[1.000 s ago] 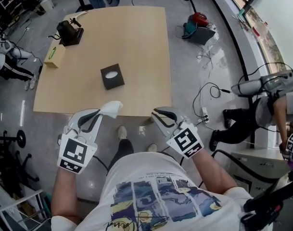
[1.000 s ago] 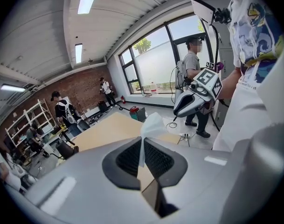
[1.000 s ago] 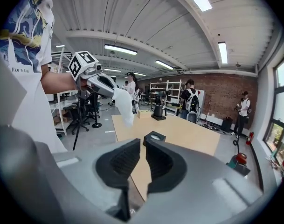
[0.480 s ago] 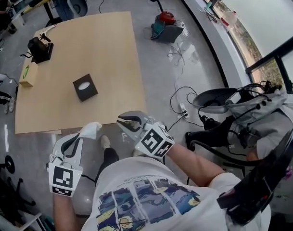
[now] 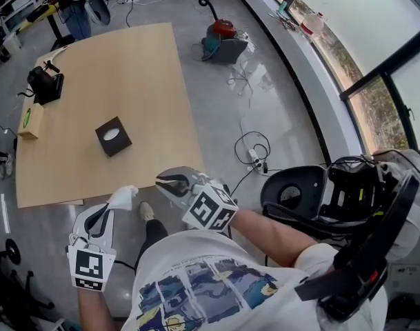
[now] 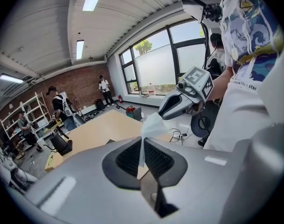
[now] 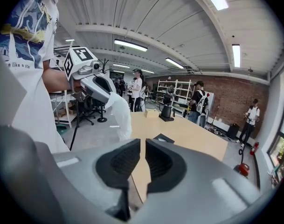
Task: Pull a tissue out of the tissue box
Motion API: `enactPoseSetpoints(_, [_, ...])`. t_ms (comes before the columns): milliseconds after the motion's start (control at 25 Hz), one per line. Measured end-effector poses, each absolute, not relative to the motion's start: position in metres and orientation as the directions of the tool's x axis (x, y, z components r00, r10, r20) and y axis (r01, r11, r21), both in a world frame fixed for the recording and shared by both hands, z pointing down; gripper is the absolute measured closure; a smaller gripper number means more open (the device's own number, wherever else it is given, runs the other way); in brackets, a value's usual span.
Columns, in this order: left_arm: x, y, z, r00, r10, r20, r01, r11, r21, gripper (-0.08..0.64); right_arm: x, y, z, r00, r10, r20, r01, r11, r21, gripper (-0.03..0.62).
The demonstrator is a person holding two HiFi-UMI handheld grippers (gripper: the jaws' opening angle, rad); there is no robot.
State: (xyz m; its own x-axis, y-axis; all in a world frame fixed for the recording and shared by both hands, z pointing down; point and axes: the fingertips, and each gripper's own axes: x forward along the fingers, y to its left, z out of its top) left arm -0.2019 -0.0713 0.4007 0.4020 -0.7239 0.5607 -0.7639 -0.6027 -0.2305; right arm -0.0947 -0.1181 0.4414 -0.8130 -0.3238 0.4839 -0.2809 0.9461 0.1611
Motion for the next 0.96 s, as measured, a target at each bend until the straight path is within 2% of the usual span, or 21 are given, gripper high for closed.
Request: enactPoseSetpoints(960, [-0.251,-0.133,0.403,0.456,-0.692,0.56,-0.728,-0.652,-0.212,0.555,-0.145,-0.167,0.455,-0.784,-0.348,0.514,-0.314,0.937,0.156,0.568])
